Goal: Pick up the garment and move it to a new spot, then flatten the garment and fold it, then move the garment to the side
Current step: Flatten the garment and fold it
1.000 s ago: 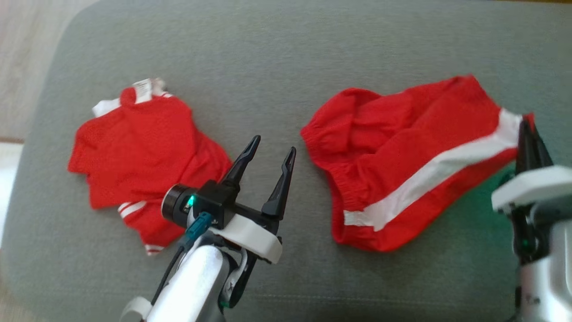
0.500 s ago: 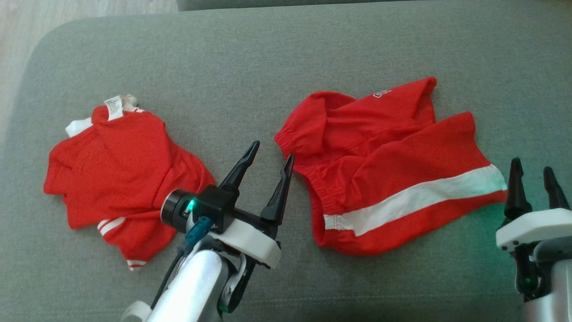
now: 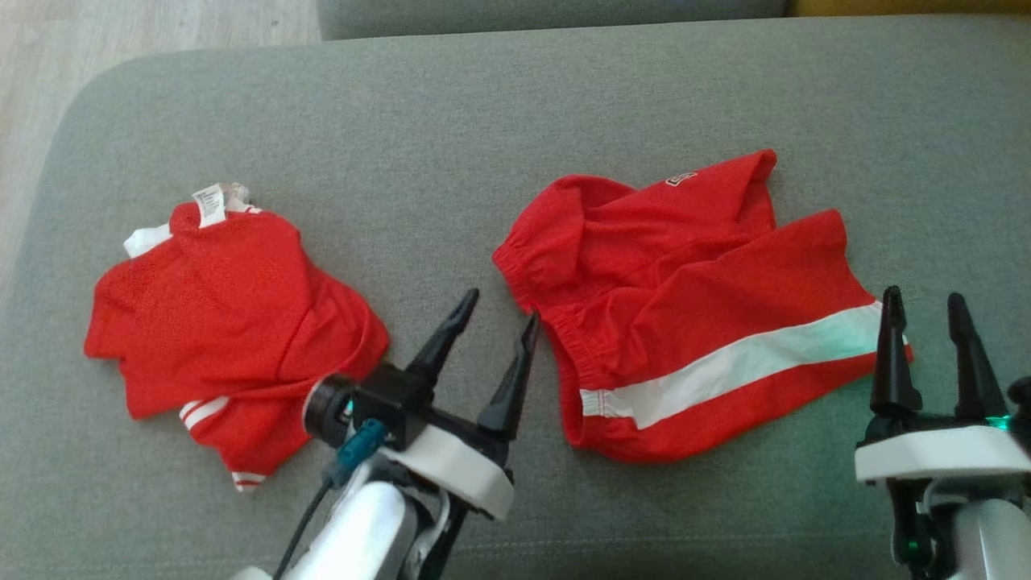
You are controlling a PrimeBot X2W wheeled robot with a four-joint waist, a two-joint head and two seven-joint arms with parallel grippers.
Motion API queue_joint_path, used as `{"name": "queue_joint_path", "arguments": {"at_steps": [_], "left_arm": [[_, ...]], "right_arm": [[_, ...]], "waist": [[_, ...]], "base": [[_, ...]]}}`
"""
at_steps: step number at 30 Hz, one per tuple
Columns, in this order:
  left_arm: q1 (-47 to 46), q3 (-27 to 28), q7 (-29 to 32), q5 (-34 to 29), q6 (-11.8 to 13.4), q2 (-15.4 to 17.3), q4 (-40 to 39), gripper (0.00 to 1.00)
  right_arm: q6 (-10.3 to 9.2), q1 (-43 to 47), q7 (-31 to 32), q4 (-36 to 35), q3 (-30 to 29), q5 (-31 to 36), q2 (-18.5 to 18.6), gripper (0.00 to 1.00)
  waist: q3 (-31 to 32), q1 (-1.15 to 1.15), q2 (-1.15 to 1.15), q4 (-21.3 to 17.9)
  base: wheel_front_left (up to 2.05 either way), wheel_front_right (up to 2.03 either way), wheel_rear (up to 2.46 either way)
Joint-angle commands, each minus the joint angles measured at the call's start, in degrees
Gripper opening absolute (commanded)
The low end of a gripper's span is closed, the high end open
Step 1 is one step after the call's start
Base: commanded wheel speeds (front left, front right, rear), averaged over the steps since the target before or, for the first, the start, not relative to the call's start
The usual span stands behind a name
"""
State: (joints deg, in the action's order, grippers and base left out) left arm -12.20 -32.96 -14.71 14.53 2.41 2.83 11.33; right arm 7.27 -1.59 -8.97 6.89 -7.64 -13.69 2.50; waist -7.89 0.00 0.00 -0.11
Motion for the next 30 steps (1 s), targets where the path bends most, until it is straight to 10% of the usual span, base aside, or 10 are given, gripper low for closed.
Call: {"name": "queue_joint_path", "arguments": {"at_steps": [1,13,30], "left_arm": [[-0.7,1.1,-0.3,0.6,-0.4,0.0,-2.0,1.0],[-1.4,-8.8,1.5,7.1,-8.3,0.0,4.7,1.0],[-5.7,-10.5,4.8,12.0,-8.2,0.1,11.5,1.0]], "right_arm": [[0.22,-1.5,-1.0,-2.2,1.3,-0.5,0.4,1.0],[0.22,-2.8,-1.7,-1.4,-1.0,-0.8,0.4,1.0],[0.22,-4.4,-2.8,-0.2,-0.2,-0.8,0.4,1.0]], "waist": [[0.0,0.0,0.0,0.1],[-1.3,0.0,0.0,0.0],[-4.1,0.0,0.0,-3.0]], "base": [[0.0,0.0,0.0],[0.0,0.0,0.0],[0.0,0.0,0.0]]}}
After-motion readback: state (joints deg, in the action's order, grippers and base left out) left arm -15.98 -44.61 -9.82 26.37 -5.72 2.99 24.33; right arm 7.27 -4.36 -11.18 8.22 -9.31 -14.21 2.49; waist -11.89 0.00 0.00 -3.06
